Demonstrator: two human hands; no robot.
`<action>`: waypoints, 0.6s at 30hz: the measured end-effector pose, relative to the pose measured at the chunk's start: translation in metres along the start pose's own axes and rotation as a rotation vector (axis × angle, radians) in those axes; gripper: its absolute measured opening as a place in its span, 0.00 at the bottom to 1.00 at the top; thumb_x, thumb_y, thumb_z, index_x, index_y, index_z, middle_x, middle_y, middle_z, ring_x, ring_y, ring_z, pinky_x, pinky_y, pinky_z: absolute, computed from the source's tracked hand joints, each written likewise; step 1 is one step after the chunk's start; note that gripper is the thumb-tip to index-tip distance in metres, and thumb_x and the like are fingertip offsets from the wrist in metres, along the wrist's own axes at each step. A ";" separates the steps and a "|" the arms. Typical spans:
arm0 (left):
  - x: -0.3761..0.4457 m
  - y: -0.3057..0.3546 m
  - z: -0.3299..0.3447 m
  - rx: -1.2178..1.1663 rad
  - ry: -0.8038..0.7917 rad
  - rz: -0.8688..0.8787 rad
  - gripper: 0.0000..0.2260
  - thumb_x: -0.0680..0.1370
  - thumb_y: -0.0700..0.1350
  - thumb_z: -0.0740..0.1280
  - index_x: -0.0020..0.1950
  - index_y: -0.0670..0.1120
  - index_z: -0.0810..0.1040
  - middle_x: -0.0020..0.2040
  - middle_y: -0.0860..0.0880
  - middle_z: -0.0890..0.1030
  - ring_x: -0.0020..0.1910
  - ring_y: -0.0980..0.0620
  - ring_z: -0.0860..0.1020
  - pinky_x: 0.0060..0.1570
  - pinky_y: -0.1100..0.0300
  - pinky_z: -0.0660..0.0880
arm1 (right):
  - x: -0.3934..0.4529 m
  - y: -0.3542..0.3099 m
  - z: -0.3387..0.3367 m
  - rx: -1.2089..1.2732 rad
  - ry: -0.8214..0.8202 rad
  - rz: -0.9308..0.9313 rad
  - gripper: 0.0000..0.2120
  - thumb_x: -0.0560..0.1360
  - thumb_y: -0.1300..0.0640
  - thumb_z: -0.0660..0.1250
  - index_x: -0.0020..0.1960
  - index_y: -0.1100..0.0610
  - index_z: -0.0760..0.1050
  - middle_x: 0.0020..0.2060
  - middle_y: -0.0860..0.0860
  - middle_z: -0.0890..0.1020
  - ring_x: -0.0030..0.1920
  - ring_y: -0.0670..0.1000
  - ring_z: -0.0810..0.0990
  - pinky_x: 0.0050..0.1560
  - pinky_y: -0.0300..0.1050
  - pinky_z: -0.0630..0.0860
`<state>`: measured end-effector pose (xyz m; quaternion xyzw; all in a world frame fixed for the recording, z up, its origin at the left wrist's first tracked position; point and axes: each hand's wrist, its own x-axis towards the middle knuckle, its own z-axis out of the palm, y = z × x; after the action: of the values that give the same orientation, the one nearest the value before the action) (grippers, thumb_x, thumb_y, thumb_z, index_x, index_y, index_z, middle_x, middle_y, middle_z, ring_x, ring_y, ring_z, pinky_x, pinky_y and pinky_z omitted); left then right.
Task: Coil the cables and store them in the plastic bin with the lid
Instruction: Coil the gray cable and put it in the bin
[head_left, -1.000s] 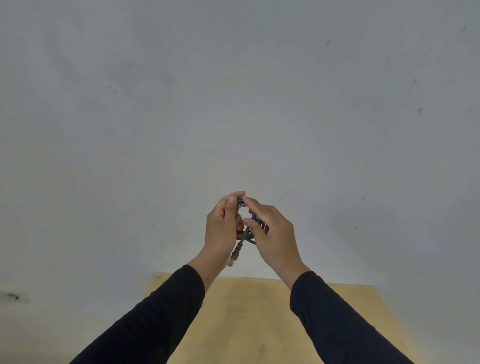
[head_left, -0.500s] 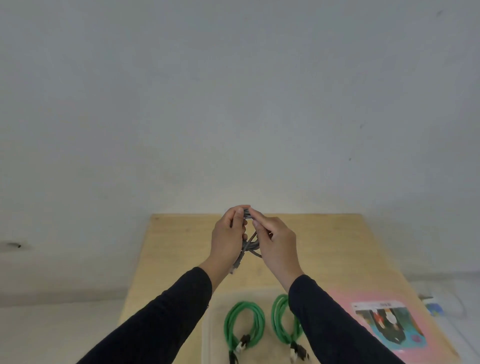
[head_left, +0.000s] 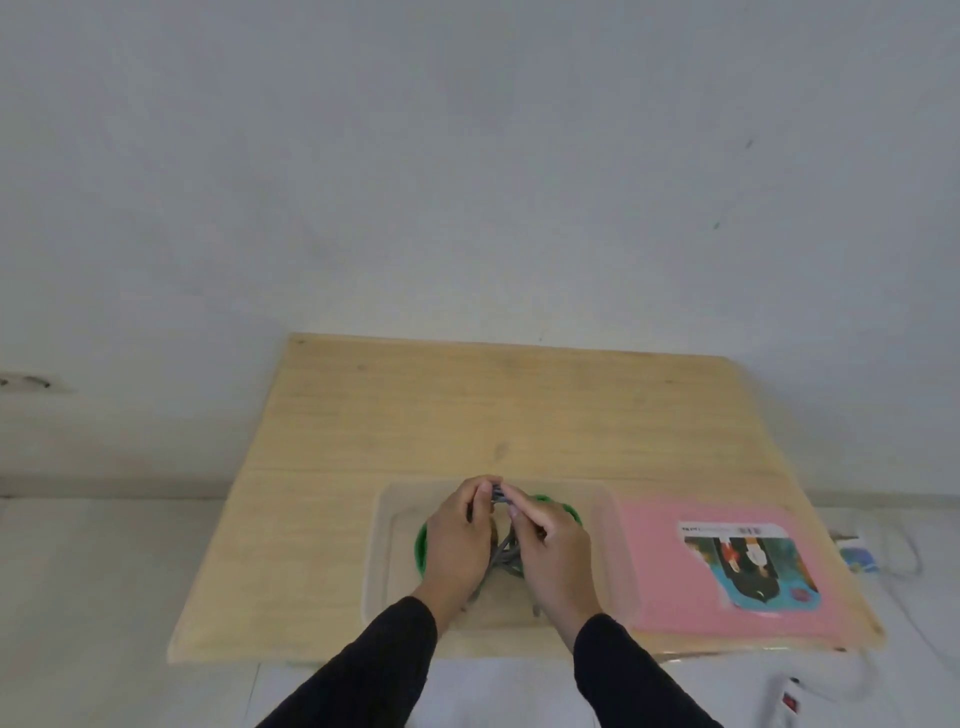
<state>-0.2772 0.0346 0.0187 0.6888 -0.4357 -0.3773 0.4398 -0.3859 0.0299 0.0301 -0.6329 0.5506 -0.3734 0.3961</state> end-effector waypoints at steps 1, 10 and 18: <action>0.000 -0.003 0.001 0.038 -0.001 -0.004 0.12 0.82 0.48 0.55 0.53 0.53 0.78 0.42 0.55 0.82 0.37 0.65 0.75 0.35 0.75 0.68 | -0.001 0.004 0.000 -0.006 -0.014 0.005 0.14 0.76 0.64 0.64 0.57 0.50 0.79 0.43 0.46 0.82 0.46 0.35 0.76 0.46 0.24 0.69; 0.006 -0.015 0.004 0.230 0.009 0.027 0.12 0.81 0.45 0.56 0.56 0.49 0.78 0.52 0.49 0.78 0.47 0.57 0.73 0.46 0.70 0.64 | 0.005 0.015 0.002 -0.191 -0.123 -0.058 0.16 0.77 0.63 0.62 0.62 0.51 0.75 0.44 0.51 0.78 0.43 0.41 0.74 0.47 0.24 0.67; -0.007 -0.012 -0.015 0.446 -0.067 0.094 0.16 0.81 0.45 0.54 0.68 0.44 0.69 0.65 0.46 0.72 0.63 0.50 0.71 0.61 0.64 0.64 | -0.008 0.015 -0.004 -0.660 -0.196 -0.139 0.23 0.80 0.51 0.51 0.73 0.56 0.59 0.71 0.55 0.65 0.71 0.55 0.62 0.68 0.47 0.64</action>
<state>-0.2625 0.0483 0.0139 0.7349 -0.5542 -0.2735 0.2792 -0.3965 0.0364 0.0172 -0.7957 0.5564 -0.1387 0.1948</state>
